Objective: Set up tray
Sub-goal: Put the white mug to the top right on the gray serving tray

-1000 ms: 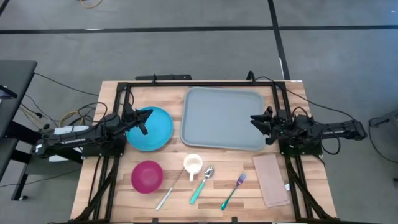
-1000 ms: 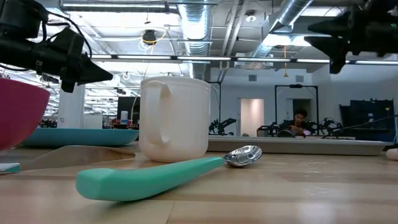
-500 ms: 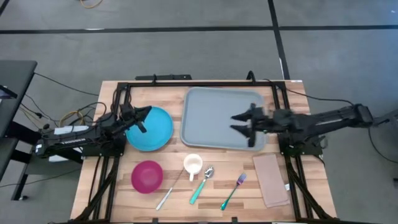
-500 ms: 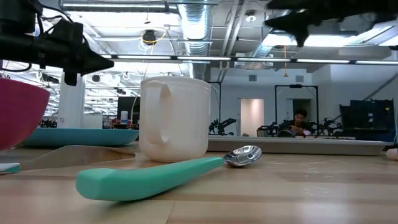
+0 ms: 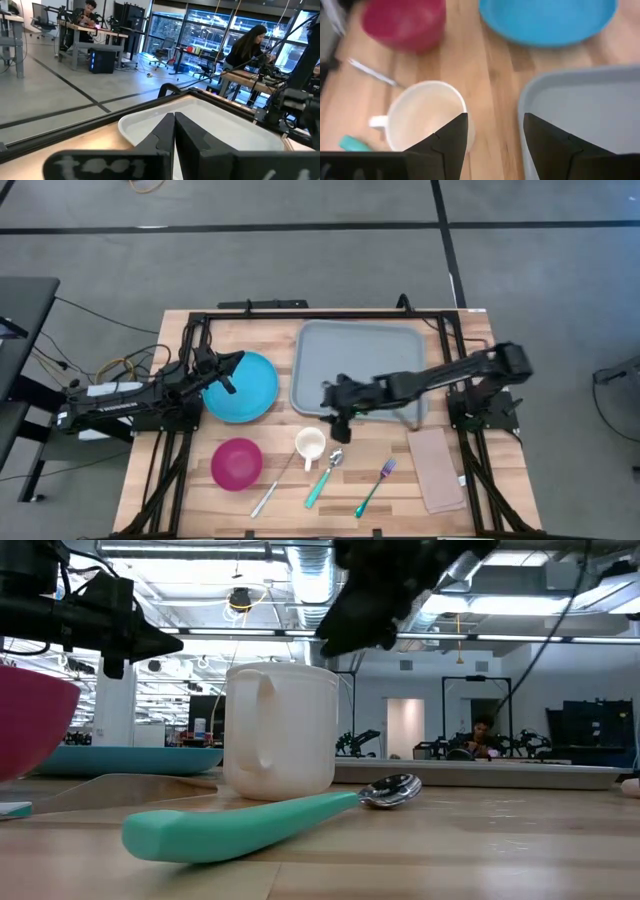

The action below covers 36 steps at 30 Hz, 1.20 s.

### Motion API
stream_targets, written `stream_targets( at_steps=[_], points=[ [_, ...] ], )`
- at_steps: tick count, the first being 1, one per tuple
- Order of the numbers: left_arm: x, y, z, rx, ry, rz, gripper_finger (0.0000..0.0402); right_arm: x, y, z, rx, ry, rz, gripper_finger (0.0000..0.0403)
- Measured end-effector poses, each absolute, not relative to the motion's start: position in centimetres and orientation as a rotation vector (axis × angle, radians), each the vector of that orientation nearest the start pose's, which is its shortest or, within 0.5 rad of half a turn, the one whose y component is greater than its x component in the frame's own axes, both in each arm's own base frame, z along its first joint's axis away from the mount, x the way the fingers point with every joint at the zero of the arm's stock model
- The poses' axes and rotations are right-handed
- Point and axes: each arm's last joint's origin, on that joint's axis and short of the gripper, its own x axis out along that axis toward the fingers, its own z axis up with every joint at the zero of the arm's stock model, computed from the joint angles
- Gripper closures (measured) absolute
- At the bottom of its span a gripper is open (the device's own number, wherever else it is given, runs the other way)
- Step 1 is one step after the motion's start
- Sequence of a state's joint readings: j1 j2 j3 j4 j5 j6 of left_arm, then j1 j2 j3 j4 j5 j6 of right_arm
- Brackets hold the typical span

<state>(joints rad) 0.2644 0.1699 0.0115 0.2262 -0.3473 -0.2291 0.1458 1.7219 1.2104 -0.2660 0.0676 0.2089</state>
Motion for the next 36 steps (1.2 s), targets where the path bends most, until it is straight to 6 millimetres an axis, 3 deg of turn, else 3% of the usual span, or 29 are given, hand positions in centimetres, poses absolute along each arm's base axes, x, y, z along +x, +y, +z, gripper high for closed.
stream_targets(
  at_steps=[5, 11, 23, 36],
  points=[
    [10.0, 3.7, 17.5, -0.224, -0.133, 0.601, 0.0401, 39.9, 5.8, 21.6, 0.083, 1.004, -0.029, 0.0223],
    [10.0, 3.7, 17.5, -0.224, -0.133, 0.601, 0.0401, 42.3, 6.1, 21.1, 0.064, 1.12, -0.045, 0.0225],
    [10.0, 3.7, 17.4, -0.224, -0.124, 0.601, 0.0402, 42.0, 6.2, 23.6, 0.061, 1.107, -0.049, 0.0227],
    [10.0, 3.7, 17.4, -0.224, -0.12, 0.602, 0.0401, 42.0, 7.9, 22.9, 0.058, 1.105, 0.011, 0.0226]
  ],
)
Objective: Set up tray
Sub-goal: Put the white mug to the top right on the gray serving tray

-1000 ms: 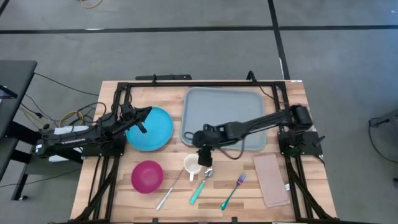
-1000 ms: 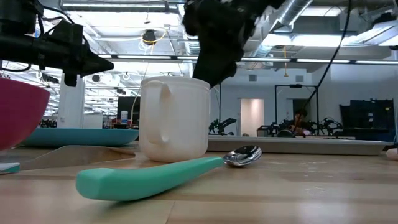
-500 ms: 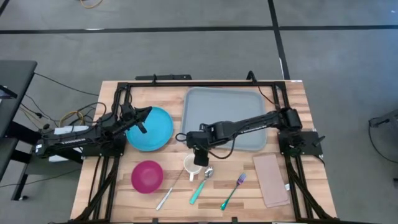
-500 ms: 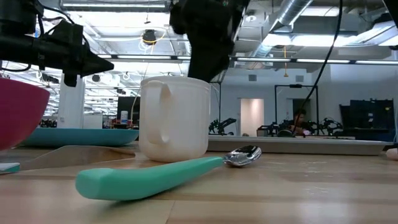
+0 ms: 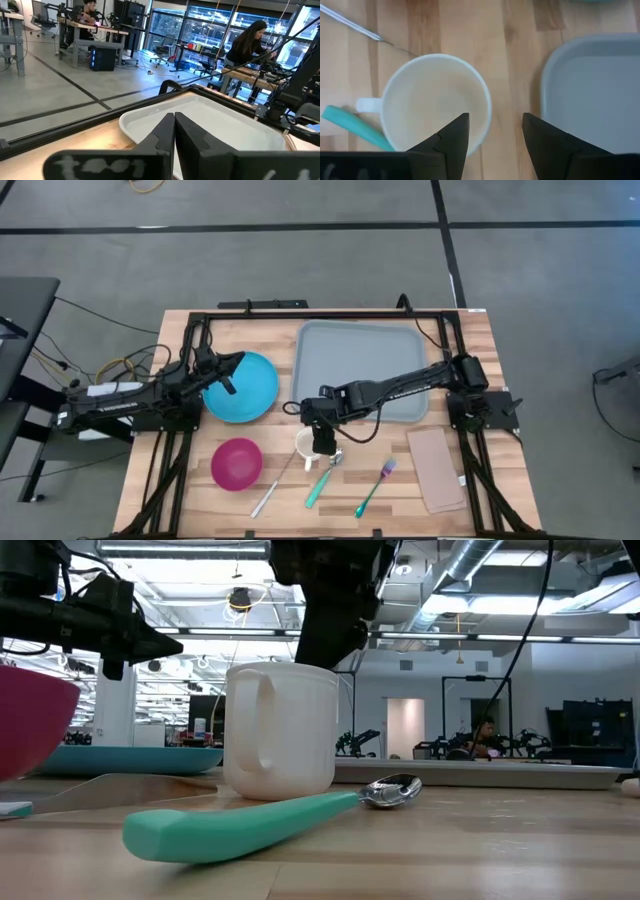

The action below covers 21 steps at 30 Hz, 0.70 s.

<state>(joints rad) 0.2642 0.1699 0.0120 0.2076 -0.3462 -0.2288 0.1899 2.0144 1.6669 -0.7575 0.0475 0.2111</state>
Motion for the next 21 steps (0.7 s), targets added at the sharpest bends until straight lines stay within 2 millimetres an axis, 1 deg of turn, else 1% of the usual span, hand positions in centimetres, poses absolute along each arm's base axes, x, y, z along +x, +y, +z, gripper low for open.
stream_targets(
  at_steps=[4, 6, 8, 11, 13, 14, 15, 17, 19, 21],
  points=[
    [10.0, 3.7, 17.4, -0.224, -0.12, 0.602, 0.0401, 42.1, 7.9, 22.5, 0.059, 1.102, 0.008, 0.0228],
    [10.0, 3.7, 17.4, -0.224, -0.12, 0.602, 0.0401, 42.6, 7.8, 21.7, 0.08, 1.097, -0.008, 0.0227],
    [10.0, 3.7, 17.4, -0.224, -0.12, 0.603, 0.0401, 42.4, 7.6, 20.9, 0.086, 1.137, -0.024, 0.0227],
    [10.0, 3.7, 17.4, -0.224, -0.119, 0.602, 0.0401, 43.3, 7.5, 20.0, 0.092, 1.117, -0.03, 0.0228],
    [10.0, 3.7, 17.3, -0.224, -0.119, 0.603, 0.0402, 43.0, 7.2, 19.1, 0.087, 1.171, -0.042, 0.0231],
    [10.0, 3.7, 17.3, -0.223, -0.114, 0.603, 0.0401, 43.4, 7.2, 18.6, 0.09, 1.16, -0.042, 0.0234],
    [10.0, 3.7, 17.3, -0.223, -0.11, 0.603, 0.0402, 43.7, 7.3, 18.4, 0.095, 1.146, -0.041, 0.0239],
    [10.0, 3.7, 17.3, -0.223, -0.11, 0.604, 0.0401, 43.1, 7.2, 18.1, 0.096, 1.203, -0.054, 0.0254],
    [10.0, 3.7, 17.2, -0.223, -0.108, 0.604, 0.0401, 43.5, 7.2, 18.4, 0.103, 1.169, -0.049, 0.028],
    [10.0, 3.7, 17.2, -0.223, -0.108, 0.605, 0.0401, 43.1, 7.1, 18.4, 0.099, 1.2, -0.054, 0.0312]
  ],
)
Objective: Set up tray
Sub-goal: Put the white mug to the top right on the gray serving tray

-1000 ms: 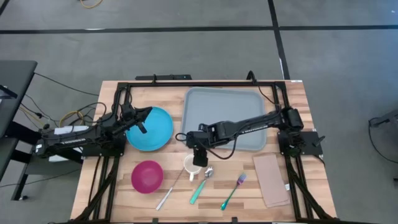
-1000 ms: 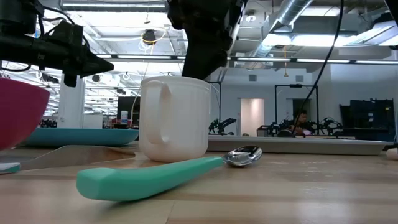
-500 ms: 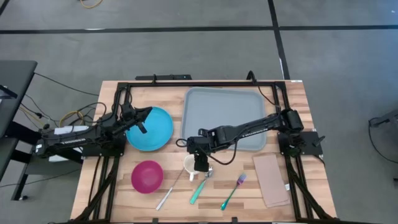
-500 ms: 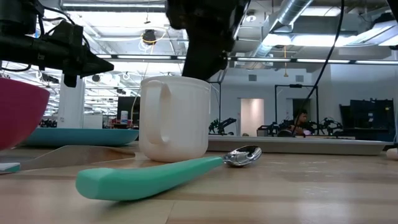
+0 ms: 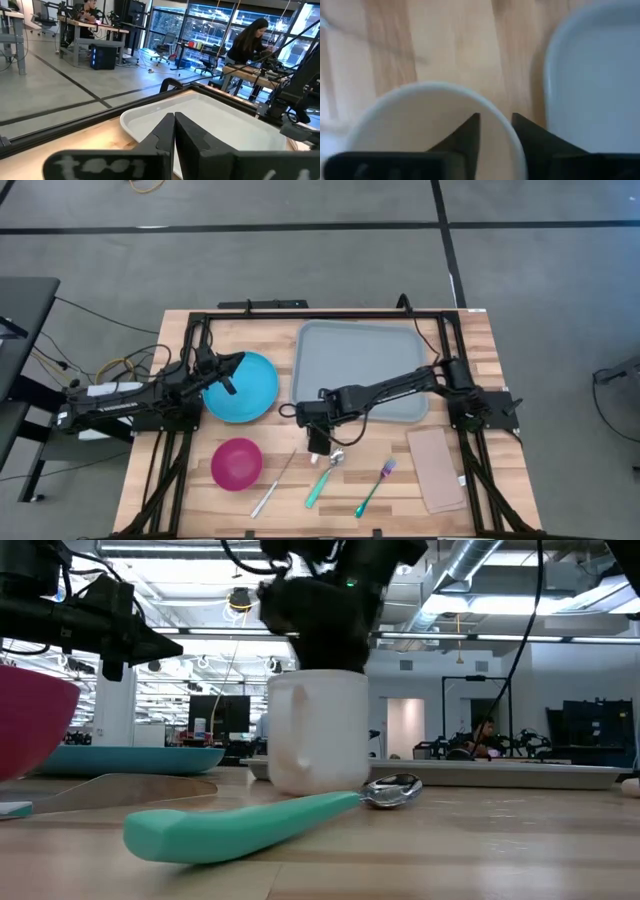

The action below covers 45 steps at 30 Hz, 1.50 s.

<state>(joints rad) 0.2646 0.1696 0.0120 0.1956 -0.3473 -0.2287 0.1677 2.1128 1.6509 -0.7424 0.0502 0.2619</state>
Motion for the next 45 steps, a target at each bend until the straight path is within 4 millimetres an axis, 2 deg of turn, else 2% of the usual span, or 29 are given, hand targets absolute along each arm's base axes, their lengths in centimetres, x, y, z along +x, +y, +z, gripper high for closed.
stream_targets(
  at_steps=[5, 9, 14, 21, 24, 27, 30, 33, 40, 45],
  points=[
    [10.0, 3.7, 17.2, -0.223, -0.103, 0.606, 0.0401, 42.7, 7.0, 18.3, 0.088, 1.243, -0.057, 0.039],
    [10.0, 3.7, 17.2, -0.223, -0.104, 0.607, 0.0401, 41.5, 6.8, 19.3, 0.075, 1.314, -0.071, 0.0381],
    [10.0, 3.7, 17.2, -0.223, -0.104, 0.607, 0.0401, 39.3, 5.8, 22.4, 0.062, 1.368, -0.118, 0.0391],
    [10.0, 3.7, 17.2, -0.223, -0.104, 0.607, 0.0401, 34.0, 2.0, 28.2, -0.074, 1.442, -0.451, 0.0382],
    [10.0, 3.7, 17.2, -0.223, -0.104, 0.606, 0.0401, 31.9, -0.1, 30.2, -0.029, 1.41, -0.557, 0.0382],
    [10.0, 3.7, 17.2, -0.223, -0.103, 0.605, 0.0402, 29.6, -2.5, 31.3, 0.05, 1.378, -0.607, 0.0393],
    [10.0, 3.7, 17.2, -0.223, -0.103, 0.604, 0.0401, 26.9, -5.1, 31.2, 0.13, 1.364, -0.681, 0.0397],
    [10.0, 3.7, 17.2, -0.224, -0.103, 0.604, 0.0402, 24.2, -7.7, 30.2, 0.197, 1.298, -0.748, 0.0389],
    [10.0, 3.7, 17.2, -0.224, -0.104, 0.605, 0.0401, 19.8, -12.1, 26.1, 0.361, 1.111, -0.722, 0.0386],
    [10.0, 3.7, 17.2, -0.225, -0.104, 0.605, 0.0401, 17.4, -14.3, 23.4, 0.438, 1.136, -0.846, 0.0394]
  ],
)
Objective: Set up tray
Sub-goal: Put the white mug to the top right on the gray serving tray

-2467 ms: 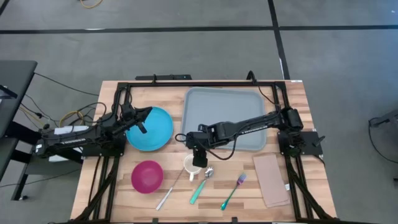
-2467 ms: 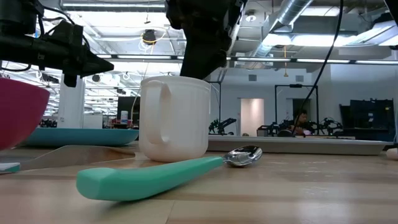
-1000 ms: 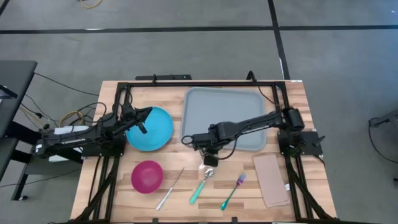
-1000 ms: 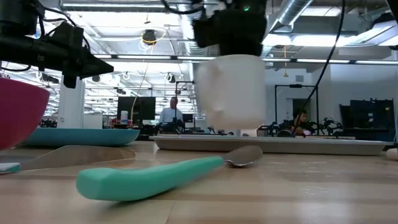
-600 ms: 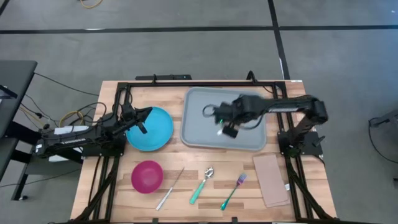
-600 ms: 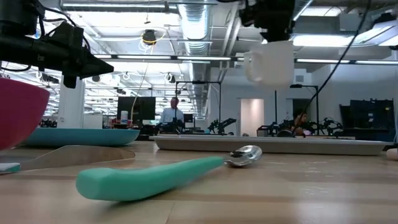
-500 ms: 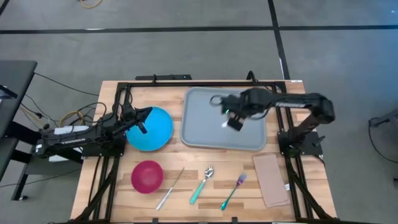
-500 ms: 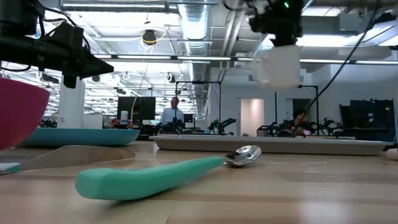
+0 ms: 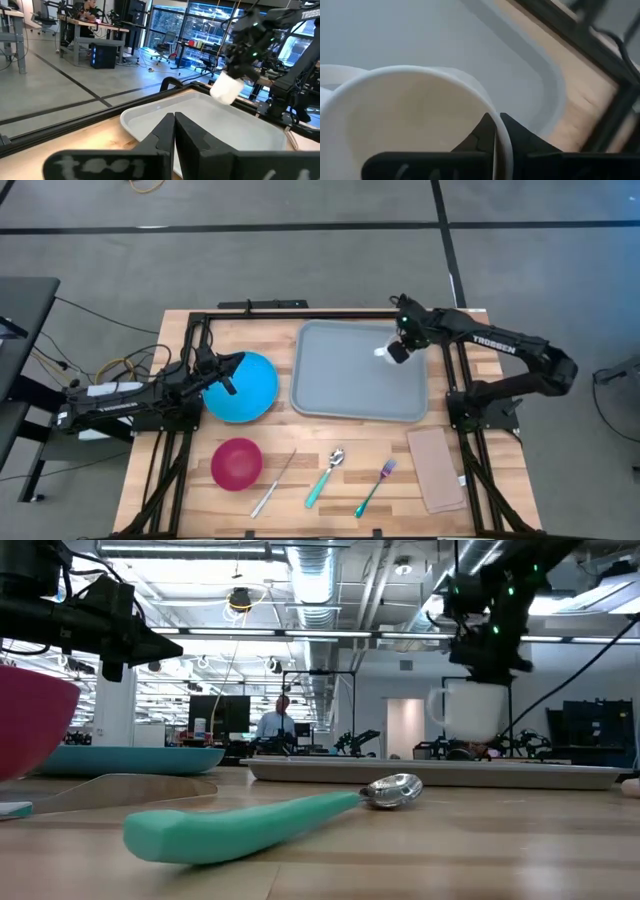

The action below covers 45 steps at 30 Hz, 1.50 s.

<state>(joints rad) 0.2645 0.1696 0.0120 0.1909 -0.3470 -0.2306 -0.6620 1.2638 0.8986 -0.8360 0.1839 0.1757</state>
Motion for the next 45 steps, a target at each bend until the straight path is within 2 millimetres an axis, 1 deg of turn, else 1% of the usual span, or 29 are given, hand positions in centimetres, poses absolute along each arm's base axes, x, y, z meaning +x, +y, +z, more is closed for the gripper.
stream_targets(
  at_steps=[3, 7, 16, 23, 30, 32, 38, 45],
  points=[
    [10.0, 3.7, 17.2, -0.225, -0.105, 0.605, 0.0401, 16.5, -15.3, 22.8, 0.472, 1.121, -0.902, 0.0386],
    [10.0, 3.7, 17.2, -0.225, -0.105, 0.607, 0.0401, 15.6, -16.5, 22.6, 0.507, 1.085, -0.96, 0.0377],
    [10.0, 3.7, 17.2, -0.225, -0.105, 0.609, 0.0401, 14.1, -18.4, 22.8, 0.555, 1.001, -1.066, 0.0391],
    [10.0, 3.7, 17.2, -0.225, -0.105, 0.61, 0.0401, 13.5, -18.7, 22.6, 0.638, 0.971, -1.132, 0.0385],
    [10.0, 3.7, 17.2, -0.226, -0.106, 0.61, 0.0401, 12.5, -18.7, 20.8, 0.665, 0.991, -1.159, 0.0391],
    [10.0, 3.7, 17.2, -0.226, -0.105, 0.61, 0.0401, 12.5, -18.6, 20.4, 0.663, 0.984, -1.159, 0.0389],
    [10.0, 3.7, 17.2, -0.226, -0.105, 0.609, 0.0401, 12.6, -18.8, 20.3, 0.655, 0.954, -1.163, 0.0383],
    [10.0, 3.7, 17.2, -0.226, -0.105, 0.609, 0.0401, 12.5, -18.7, 20.2, 0.661, 0.973, -1.159, 0.0387]
  ],
)
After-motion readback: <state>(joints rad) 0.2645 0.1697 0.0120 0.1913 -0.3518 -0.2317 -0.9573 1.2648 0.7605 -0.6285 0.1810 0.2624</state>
